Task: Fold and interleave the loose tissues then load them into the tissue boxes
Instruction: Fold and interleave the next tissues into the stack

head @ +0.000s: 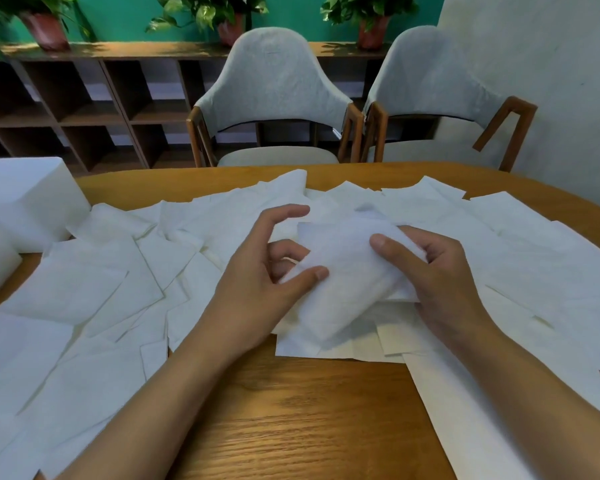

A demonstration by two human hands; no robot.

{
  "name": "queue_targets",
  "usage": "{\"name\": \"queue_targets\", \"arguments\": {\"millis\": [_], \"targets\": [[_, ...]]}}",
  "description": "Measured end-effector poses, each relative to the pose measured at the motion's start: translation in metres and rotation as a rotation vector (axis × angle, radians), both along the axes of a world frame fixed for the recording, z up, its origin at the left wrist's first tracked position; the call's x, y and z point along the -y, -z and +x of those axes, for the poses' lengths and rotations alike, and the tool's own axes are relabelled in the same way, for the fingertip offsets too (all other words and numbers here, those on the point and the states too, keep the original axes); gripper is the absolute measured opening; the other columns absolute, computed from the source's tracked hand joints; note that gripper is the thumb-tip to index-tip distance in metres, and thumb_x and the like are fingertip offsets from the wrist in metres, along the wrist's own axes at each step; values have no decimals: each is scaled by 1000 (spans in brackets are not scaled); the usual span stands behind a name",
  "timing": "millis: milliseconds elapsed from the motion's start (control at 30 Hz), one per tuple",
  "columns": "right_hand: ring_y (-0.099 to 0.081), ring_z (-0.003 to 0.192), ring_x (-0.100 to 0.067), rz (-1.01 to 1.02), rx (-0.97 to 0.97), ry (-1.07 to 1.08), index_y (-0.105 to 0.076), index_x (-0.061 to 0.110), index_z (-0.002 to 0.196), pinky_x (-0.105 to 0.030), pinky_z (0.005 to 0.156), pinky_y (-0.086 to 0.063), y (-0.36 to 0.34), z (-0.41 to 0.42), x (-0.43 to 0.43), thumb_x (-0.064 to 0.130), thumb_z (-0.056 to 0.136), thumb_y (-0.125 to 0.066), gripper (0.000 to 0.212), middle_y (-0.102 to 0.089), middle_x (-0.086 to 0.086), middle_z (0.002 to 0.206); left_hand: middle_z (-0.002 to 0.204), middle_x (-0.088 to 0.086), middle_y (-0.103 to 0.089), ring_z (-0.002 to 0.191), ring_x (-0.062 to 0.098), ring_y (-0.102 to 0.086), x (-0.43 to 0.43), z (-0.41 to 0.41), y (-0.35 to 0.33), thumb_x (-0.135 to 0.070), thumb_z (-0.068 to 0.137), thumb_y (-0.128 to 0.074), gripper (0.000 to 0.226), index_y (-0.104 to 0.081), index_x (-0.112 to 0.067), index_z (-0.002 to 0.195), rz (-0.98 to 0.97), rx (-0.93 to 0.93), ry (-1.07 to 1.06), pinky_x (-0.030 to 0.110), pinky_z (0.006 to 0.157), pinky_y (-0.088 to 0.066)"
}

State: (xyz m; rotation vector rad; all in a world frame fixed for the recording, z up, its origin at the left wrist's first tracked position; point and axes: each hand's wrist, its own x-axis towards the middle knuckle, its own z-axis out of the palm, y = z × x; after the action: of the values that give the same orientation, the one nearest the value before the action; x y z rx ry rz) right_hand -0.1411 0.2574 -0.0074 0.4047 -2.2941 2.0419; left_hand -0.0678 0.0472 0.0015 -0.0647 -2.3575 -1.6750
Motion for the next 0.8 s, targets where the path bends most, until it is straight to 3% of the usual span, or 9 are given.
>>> {"name": "queue_targets", "arguments": {"millis": [100, 200, 267, 333, 467, 567, 667, 800], "targets": [[-68, 99, -8, 36, 54, -42, -80, 26, 95, -39, 91, -57, 1, -2, -1, 59, 71, -82, 41, -75, 14, 100, 95, -12, -76, 103, 6, -71, 14, -2, -2, -25, 89, -80, 53, -57, -46, 132, -188, -10, -7, 44, 96, -58], [-69, 85, -5, 104, 43, -150, -77, 26, 87, -22, 69, -56, -1, 7, 4, 51, 78, -72, 27, -73, 16, 84, 95, -12, -77, 104, 8, -71, 18, -2, -3, -26, 88, -81, 52, -59, -47, 131, -167, 37, 52, 45, 93, -60], [-68, 80, -8, 145, 45, -144, -73, 19, 82, -16, 59, -49, -1, 11, 7, 54, 81, -59, 38, -67, 10, 73, 95, -13, -76, 102, 7, -71, 16, -2, -2, -28, 88, -81, 51, -59, -46, 131, -179, 23, 59, 42, 90, -61], [-67, 75, -9, 147, 116, -116, -67, 18, 80, -17, 60, -47, -1, 12, 9, 56, 90, -52, 41, -62, 10, 69, 96, -14, -75, 101, 6, -70, 16, -3, 0, -29, 88, -81, 50, -59, -47, 130, -181, 11, 42, 40, 90, -62], [-59, 93, -12, 111, 281, -81, -51, 37, 92, -30, 81, -49, 2, 10, 5, 63, 88, -52, 26, -57, 10, 102, 94, -14, -75, 100, 7, -70, 16, -4, 0, -30, 89, -80, 49, -60, -46, 130, -166, 10, 23, 40, 90, -61], [-63, 98, -7, 90, 190, -198, -65, 39, 103, -21, 75, -55, 0, 11, 9, 59, 78, -70, 32, -65, 16, 105, 93, -11, -76, 99, 8, -71, 15, -4, 0, -30, 89, -80, 48, -60, -46, 129, -154, 3, 26, 43, 89, -61], [-61, 108, -1, 114, 27, -279, -69, 35, 115, -20, 76, -57, 2, 11, 7, 47, 80, -66, 37, -66, 22, 115, 91, -9, -77, 97, 9, -72, 13, -5, 1, -29, 89, -80, 48, -60, -45, 130, -131, 11, 14, 44, 88, -62], [-61, 111, -3, 78, 3, -317, -67, 34, 121, -21, 75, -57, 4, 7, 4, 38, 79, -69, 42, -64, 21, 119, 87, -8, -78, 93, 10, -74, 10, -5, 1, -27, 89, -81, 47, -61, -44, 128, -99, 28, 3, 44, 89, -61]]}}
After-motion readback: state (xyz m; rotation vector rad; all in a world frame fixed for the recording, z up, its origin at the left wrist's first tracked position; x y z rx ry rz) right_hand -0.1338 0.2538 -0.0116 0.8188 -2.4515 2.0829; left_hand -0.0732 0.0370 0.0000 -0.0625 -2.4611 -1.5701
